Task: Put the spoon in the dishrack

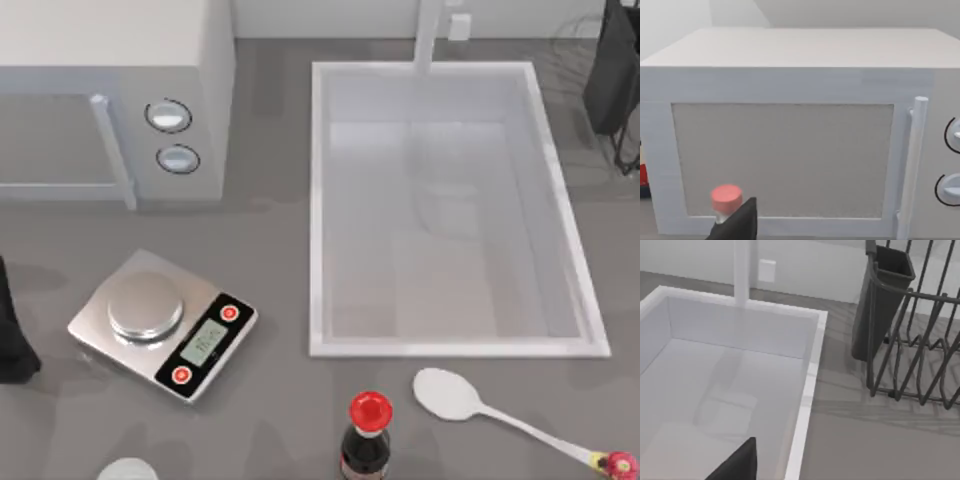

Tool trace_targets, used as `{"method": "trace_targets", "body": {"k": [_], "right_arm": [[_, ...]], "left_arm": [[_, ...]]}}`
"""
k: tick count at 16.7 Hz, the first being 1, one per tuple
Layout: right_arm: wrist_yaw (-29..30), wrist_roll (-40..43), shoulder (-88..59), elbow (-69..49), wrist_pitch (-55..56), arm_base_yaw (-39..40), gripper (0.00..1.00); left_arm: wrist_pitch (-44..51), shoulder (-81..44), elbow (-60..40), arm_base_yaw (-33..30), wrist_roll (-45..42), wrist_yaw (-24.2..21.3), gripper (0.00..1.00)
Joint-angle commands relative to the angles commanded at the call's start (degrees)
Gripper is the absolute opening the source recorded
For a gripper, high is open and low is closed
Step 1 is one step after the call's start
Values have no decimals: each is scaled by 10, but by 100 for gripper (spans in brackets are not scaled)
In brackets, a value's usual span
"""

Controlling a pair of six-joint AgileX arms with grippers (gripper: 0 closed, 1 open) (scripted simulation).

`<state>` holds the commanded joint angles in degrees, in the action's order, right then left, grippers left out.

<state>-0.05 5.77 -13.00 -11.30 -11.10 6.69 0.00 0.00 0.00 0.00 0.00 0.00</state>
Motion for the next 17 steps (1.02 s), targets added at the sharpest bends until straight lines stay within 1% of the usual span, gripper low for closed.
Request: {"method": "trace_targets", "body": {"k": [3, 8, 10, 14, 17], "right_arm": [[2, 53, -145, -96, -109, 58, 100], [5, 146, -460, -258, -303, 160, 100], [6, 178, -561, -318, -371, 196, 100], [4, 225, -693, -412, -460, 250, 100], [4, 240, -730, -446, -488, 267, 100]], "left_arm": [[0, 0, 0, 0, 0, 0, 100], [0, 0, 0, 0, 0, 0, 100], [0, 0, 0, 0, 0, 0, 100], [0, 0, 0, 0, 0, 0, 100], [0, 0, 0, 0, 0, 0, 100]]}}
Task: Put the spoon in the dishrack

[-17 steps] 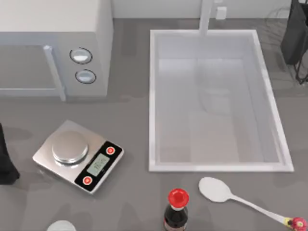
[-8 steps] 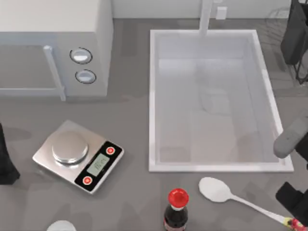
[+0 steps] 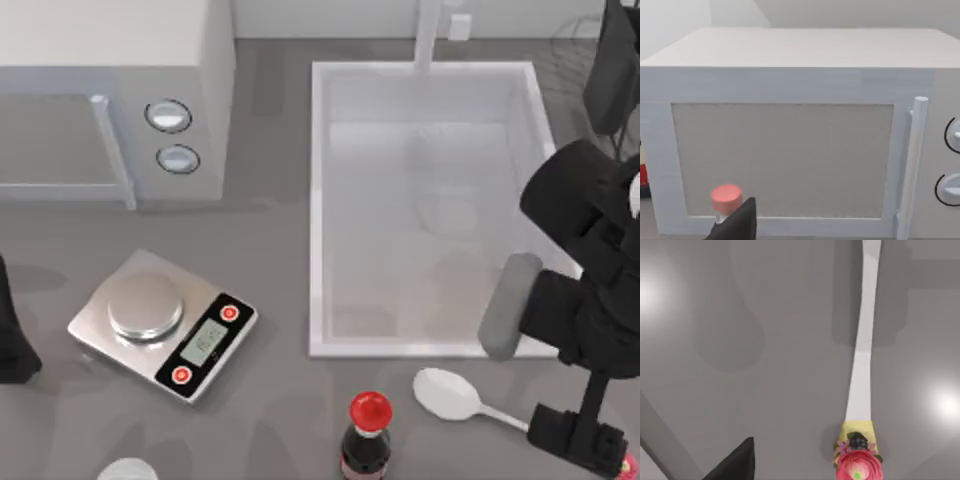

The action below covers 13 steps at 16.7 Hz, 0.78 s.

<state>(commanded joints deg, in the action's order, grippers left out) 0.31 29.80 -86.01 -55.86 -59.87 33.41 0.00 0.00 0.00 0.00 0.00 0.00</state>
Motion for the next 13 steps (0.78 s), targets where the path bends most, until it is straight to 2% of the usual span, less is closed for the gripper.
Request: {"method": "trace_targets", "body": {"k": [7, 13], "right_arm": [[0, 1, -5, 6, 9, -1, 100], [0, -1, -76, 88, 171, 0, 100]], "left_arm": [[0, 0, 0, 0, 0, 0, 100], [0, 0, 0, 0, 0, 0, 100]]}}
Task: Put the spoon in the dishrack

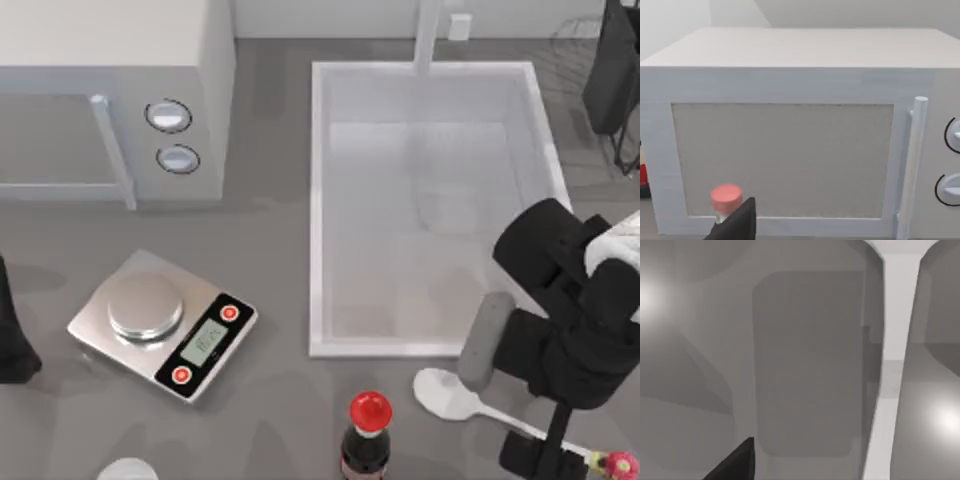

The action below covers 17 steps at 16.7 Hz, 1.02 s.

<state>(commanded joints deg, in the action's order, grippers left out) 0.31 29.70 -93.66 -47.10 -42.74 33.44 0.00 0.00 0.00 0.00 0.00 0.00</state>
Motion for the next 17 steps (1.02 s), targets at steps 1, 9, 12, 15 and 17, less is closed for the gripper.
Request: {"method": "trace_targets", "body": {"k": [1, 9, 12, 15, 17], "right_arm": [[0, 0, -13, 16, 29, 0, 100], [0, -1, -44, 48, 84, 1, 92], [0, -1, -44, 48, 84, 1, 70], [0, -1, -44, 48, 84, 1, 47], [0, -1, -44, 48, 84, 1, 32]], "left_arm": [[0, 0, 0, 0, 0, 0, 100], [0, 0, 0, 0, 0, 0, 100], [0, 0, 0, 0, 0, 0, 100], [0, 0, 0, 0, 0, 0, 100], [0, 0, 0, 0, 0, 0, 100]]}}
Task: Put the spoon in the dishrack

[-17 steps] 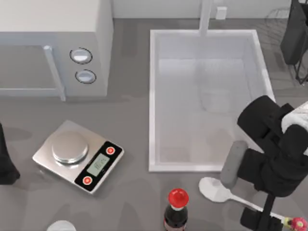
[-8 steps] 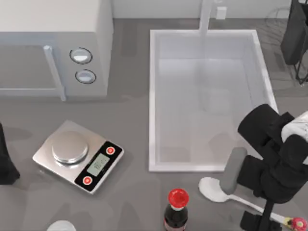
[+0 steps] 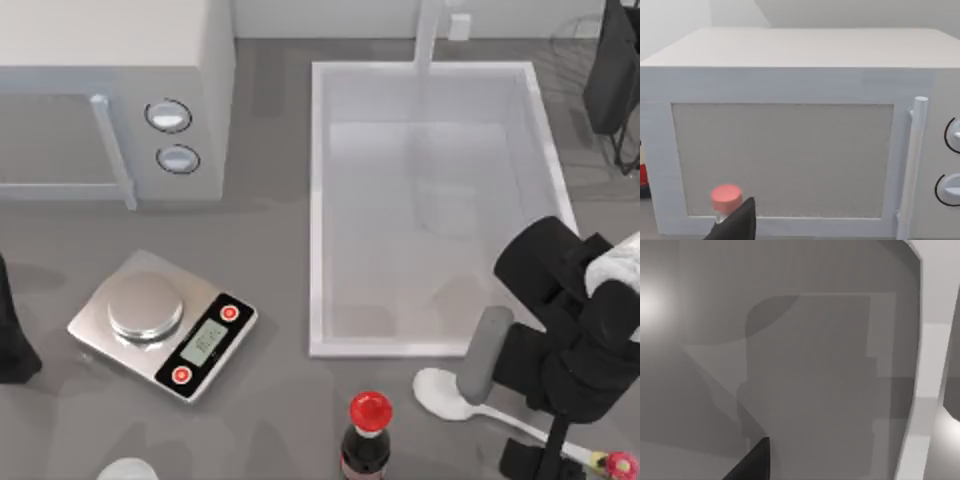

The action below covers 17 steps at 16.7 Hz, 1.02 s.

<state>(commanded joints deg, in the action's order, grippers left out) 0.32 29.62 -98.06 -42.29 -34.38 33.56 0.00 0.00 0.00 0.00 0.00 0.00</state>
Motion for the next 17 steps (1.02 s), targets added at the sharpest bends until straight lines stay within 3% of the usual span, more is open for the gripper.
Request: {"method": "trace_targets", "body": {"k": [4, 5, 12, 17], "right_arm": [[0, 0, 0, 0, 0, 0, 2], [0, 0, 0, 0, 0, 0, 0], [0, 0, 0, 0, 0, 0, 0], [-12, 0, 41, -58, -81, 1, 0]], "left_arm": [[0, 0, 0, 0, 0, 0, 100], [0, 0, 0, 0, 0, 0, 100], [0, 0, 0, 0, 0, 0, 100], [0, 0, 0, 0, 0, 0, 100]]}}
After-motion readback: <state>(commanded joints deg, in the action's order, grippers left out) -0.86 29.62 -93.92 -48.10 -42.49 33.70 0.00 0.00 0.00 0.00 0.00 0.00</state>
